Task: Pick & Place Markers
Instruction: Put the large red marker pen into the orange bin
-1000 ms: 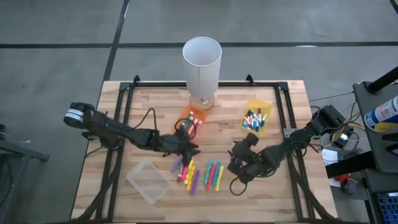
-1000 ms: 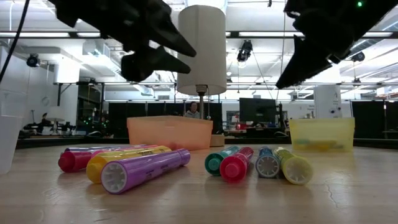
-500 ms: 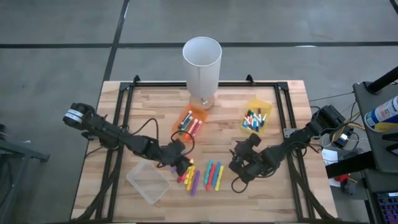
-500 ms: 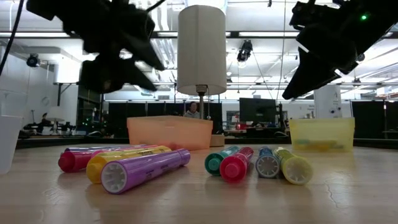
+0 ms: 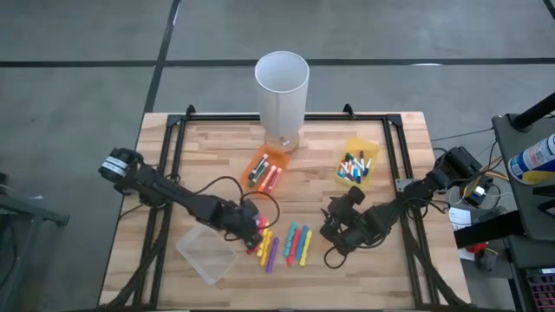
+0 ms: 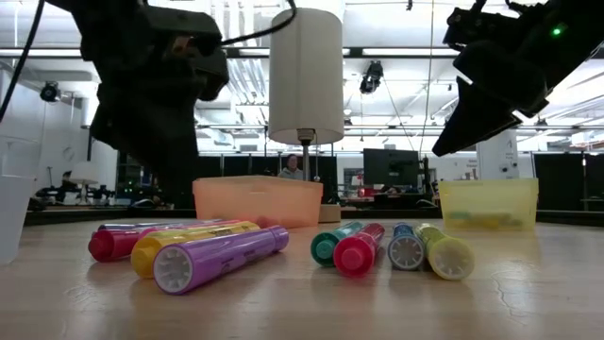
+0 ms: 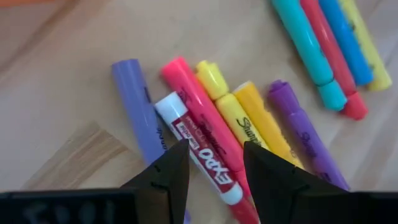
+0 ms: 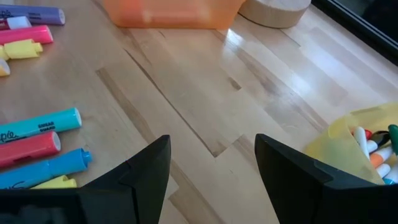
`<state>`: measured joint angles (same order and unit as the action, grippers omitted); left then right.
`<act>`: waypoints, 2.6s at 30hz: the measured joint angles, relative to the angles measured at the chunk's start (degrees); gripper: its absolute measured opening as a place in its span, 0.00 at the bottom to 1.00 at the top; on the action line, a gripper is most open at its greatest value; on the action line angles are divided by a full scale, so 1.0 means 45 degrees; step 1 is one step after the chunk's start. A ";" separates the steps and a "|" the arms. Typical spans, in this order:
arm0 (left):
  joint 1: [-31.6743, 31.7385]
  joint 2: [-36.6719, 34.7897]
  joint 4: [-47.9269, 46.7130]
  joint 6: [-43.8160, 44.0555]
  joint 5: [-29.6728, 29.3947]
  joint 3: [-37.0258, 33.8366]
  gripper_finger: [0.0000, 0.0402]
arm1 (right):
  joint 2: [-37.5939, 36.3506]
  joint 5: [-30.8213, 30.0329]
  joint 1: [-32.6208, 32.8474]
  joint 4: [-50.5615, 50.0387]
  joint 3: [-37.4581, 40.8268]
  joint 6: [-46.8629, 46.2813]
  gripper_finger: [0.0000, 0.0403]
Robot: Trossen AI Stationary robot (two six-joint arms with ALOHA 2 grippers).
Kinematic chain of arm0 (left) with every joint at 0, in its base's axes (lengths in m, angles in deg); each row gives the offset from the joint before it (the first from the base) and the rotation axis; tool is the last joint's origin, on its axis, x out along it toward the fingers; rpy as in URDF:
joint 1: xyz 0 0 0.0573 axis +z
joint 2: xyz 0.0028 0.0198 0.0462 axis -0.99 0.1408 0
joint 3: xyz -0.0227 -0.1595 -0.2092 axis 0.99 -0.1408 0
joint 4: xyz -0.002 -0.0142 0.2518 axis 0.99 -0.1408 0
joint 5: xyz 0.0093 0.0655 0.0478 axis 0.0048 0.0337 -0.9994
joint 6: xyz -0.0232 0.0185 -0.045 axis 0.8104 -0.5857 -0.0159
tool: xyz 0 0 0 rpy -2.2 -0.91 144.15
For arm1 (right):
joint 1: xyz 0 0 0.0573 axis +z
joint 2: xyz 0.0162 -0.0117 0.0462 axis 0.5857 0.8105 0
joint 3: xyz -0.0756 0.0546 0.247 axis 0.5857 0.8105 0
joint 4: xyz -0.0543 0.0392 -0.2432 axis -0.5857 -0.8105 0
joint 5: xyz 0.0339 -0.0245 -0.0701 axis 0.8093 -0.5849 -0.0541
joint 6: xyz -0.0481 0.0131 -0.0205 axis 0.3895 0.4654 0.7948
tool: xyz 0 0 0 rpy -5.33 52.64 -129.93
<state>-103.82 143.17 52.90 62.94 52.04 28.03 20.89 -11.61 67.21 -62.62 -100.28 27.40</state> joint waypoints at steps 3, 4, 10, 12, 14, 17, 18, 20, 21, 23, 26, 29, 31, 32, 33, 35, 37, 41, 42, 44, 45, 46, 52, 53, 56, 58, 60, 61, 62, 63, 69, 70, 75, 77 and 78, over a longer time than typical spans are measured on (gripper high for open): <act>0.0004 0.0540 0.0039 -0.0273 0.0517 0.0411 0.36 | 0.0000 0.0001 0.0000 0.0000 0.0000 -0.0008 0.57; 0.0000 0.0729 0.0006 -0.0424 0.0683 0.0537 0.36 | 0.0000 0.0004 0.0000 0.0000 0.0001 -0.0038 0.57; 0.0000 0.1399 -0.0762 -0.0476 0.0802 0.1016 0.36 | 0.0000 0.0005 0.0003 0.0007 0.0024 -0.0055 0.57; 0.0000 0.1578 -0.1152 -0.0486 0.0799 0.1100 0.36 | 0.0000 0.0115 0.0005 0.0005 0.0024 -0.0055 0.57; 0.0011 0.1725 -0.1528 -0.0480 0.0797 0.1169 0.36 | 0.0000 0.0215 0.0005 0.0005 0.0024 -0.0055 0.57; 0.0041 0.1869 -0.1653 -0.0462 0.0767 0.1242 0.36 | 0.0000 0.0219 0.0005 0.0005 0.0024 -0.0059 0.57; 0.0044 0.1917 -0.1635 -0.0503 0.0733 0.1271 0.36 | 0.0000 0.0219 0.0005 0.0010 0.0024 -0.0055 0.57; 0.0046 0.1979 -0.1637 -0.0515 0.0698 0.1287 0.36 | 0.0000 0.0219 0.0005 0.0010 0.0024 -0.0058 0.57; 0.0057 0.1998 -0.1640 -0.0515 0.0688 0.1287 0.36 | 0.0000 0.0219 0.0005 0.0010 0.0024 -0.0055 0.57; 0.0097 0.2031 -0.1638 -0.0511 0.0613 0.1287 0.36 | 0.0000 0.0219 0.0005 0.0019 0.0024 -0.0055 0.57; 0.0157 0.2050 -0.1630 -0.0511 0.0557 0.1274 0.36 | 0.0000 0.0214 0.0005 0.0068 0.0024 -0.0055 0.57; 0.0271 0.2050 -0.1633 -0.0588 0.0395 0.1272 0.36 | 0.0000 0.0214 0.0005 0.0100 0.0024 -0.0055 0.57; 0.0346 0.2050 -0.1628 -0.0766 0.0311 0.1272 0.36 | 0.0000 0.0214 0.0005 0.0112 0.0024 -0.0053 0.57; 0.0382 0.2050 -0.1628 -0.0845 0.0276 0.1268 0.36 | 0.0000 0.0214 0.0005 0.0118 0.0024 -0.0050 0.57; 0.0419 0.2050 -0.1628 -0.0862 0.0259 0.1267 0.36 | 0.0000 0.0214 0.0005 0.0126 0.0024 -0.0050 0.57; 0.0469 0.2050 -0.1628 -0.0896 0.0244 0.1250 0.36 | 0.0000 0.0214 0.0005 0.0153 0.0024 -0.0050 0.57; 0.0495 0.2050 -0.1627 -0.0986 0.0244 0.1248 0.36 | 0.0000 0.0211 0.0005 0.0158 0.0024 -0.0045 0.57; 0.0519 0.2122 -0.1619 -0.1001 0.0240 0.1219 0.36 | 0.0000 0.0209 0.0005 0.0180 0.0024 -0.0024 0.57; 0.0520 0.2176 -0.1619 -0.1009 0.0239 0.1219 0.36 | 0.0000 0.0209 0.0005 0.0189 0.0024 -0.0002 0.57; 0.0520 0.2393 -0.1607 -0.1052 0.0242 0.1214 0.36 | 0.0000 0.0205 0.0005 0.0199 0.0024 0.0003 0.57; 0.0520 0.2508 -0.1615 -0.1128 0.0174 0.1214 0.36 | 0.0000 0.0204 0.0005 0.0210 0.0024 0.0004 0.57; 0.0520 0.2579 -0.1614 -0.1192 0.0185 0.1215 0.36 | 0.0000 0.0204 0.0005 0.0209 0.0036 0.0001 0.57; 0.0572 0.2642 -0.1678 -0.1354 0.0184 0.1280 0.33 | 0.0000 0.0209 0.0005 0.0220 0.0114 -0.0016 0.57; 0.0594 0.2642 -0.1724 -0.1436 0.0200 0.1321 0.30 | 0.0000 0.0209 0.0005 0.0219 0.0124 -0.0016 0.57; 0.0612 0.2647 -0.1846 -0.1718 0.0238 0.1450 0.21 | 0.0000 0.0206 0.0005 0.0240 0.0126 -0.0011 0.57; 0.0664 0.2661 -0.1772 -0.1770 0.0256 0.1528 0.14 | 0.0000 0.0204 0.0004 0.0247 0.0126 -0.0011 0.57; 0.0714 0.2675 -0.1632 -0.1845 0.0268 0.1589 0.12 | 0.0000 0.0206 0.0005 0.0243 0.0126 -0.0006 0.57; 0.0736 0.2681 -0.1638 -0.1935 0.0276 0.1612 0.12 | 0.0000 0.0204 0.0004 0.0243 0.0126 0.0015 0.57; 0.0750 0.2681 -0.1662 -0.2025 0.0269 0.1654 0.12 | 0.0000 0.0204 0.0005 0.0243 0.0126 0.0082 0.57; 0.0764 0.2681 -0.1645 -0.2096 0.0259 0.1711 0.12 | 0.0000 0.0204 0.0003 0.0243 0.0128 0.0179 0.57; 0.0777 0.2274 -0.2223 -0.2412 0.0286 0.2222 0.12 | -0.0116 0.0171 -0.0004 0.0159 0.0068 0.0701 0.57; 0.0781 0.2153 -0.2420 -0.2457 0.0271 0.2362 0.12 | -0.0187 0.0064 -0.0005 0.0165 -0.0001 0.0889 0.56; 0.0890 0.1718 -0.3468 -0.2858 -0.0377 0.3170 0.12 | -0.0964 -0.0813 -0.0005 0.0146 -0.0426 0.2174 0.56; 0.0994 0.1578 -0.3824 -0.3076 -0.0794 0.3521 0.12 | -0.1459 -0.1129 -0.0005 0.0122 -0.0572 0.2699 0.56; 0.1031 0.1483 -0.4031 -0.3188 -0.1042 0.3675 0.12 | -0.1747 -0.1189 -0.0005 0.0167 -0.0625 0.2907 0.56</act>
<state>-99.18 149.84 34.76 48.60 47.35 44.57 13.03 -16.96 67.19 -61.87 -103.09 40.48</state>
